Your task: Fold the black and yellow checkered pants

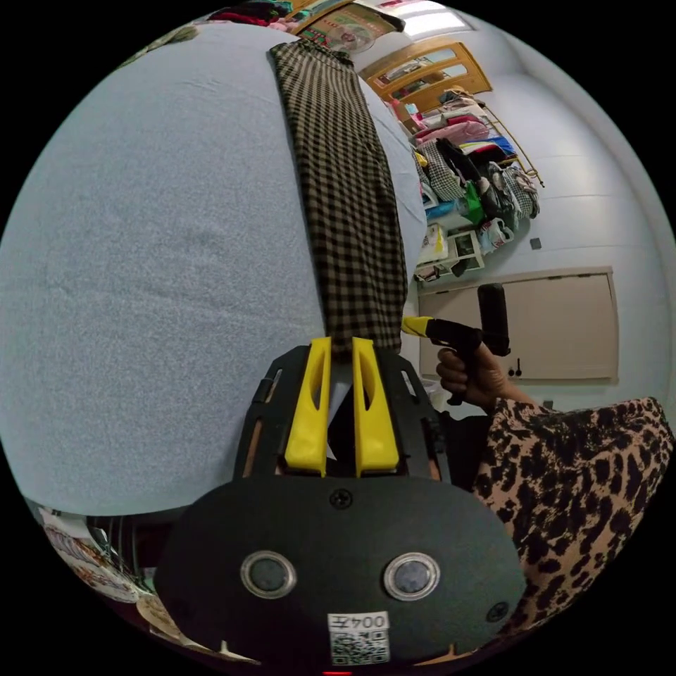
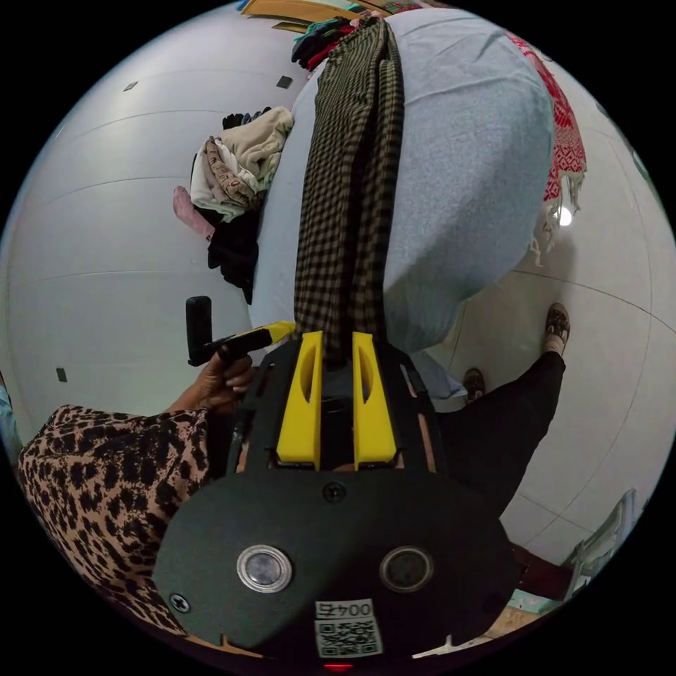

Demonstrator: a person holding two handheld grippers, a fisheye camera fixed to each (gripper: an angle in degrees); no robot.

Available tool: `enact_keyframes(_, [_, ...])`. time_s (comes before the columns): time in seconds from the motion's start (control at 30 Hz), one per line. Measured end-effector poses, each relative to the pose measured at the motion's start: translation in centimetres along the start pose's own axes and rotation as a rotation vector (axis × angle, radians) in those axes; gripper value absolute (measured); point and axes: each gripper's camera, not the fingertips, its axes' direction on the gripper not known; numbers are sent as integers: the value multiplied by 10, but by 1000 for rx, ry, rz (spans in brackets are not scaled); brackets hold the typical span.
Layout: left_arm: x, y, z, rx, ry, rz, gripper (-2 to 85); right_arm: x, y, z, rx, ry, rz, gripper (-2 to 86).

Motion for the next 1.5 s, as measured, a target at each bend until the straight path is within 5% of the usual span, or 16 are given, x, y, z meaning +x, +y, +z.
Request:
enact_keyframes(0.43, [-30, -22, -10, 3, 138, -74, 15, -5, 22, -8, -25, -97, -22, 18])
enact_keyframes(0.63, [41, -50, -96, 203, 300, 92, 7, -86, 24, -93, 180, -98, -197, 2])
enact_keyframes(0.73, [94, -53, -142, 284, 213, 262, 6, -147, 41, -127, 256, 98, -408, -1])
enact_keyframes(1.03, [-27, -35, -3, -31, 153, -53, 5, -42, 71, -32, 23, 222, -126, -1])
enact_keyframes(1.5, [-43, -32, 9, -59, 32, -3, 6, 0, 70, -24, -43, 223, -93, 18])
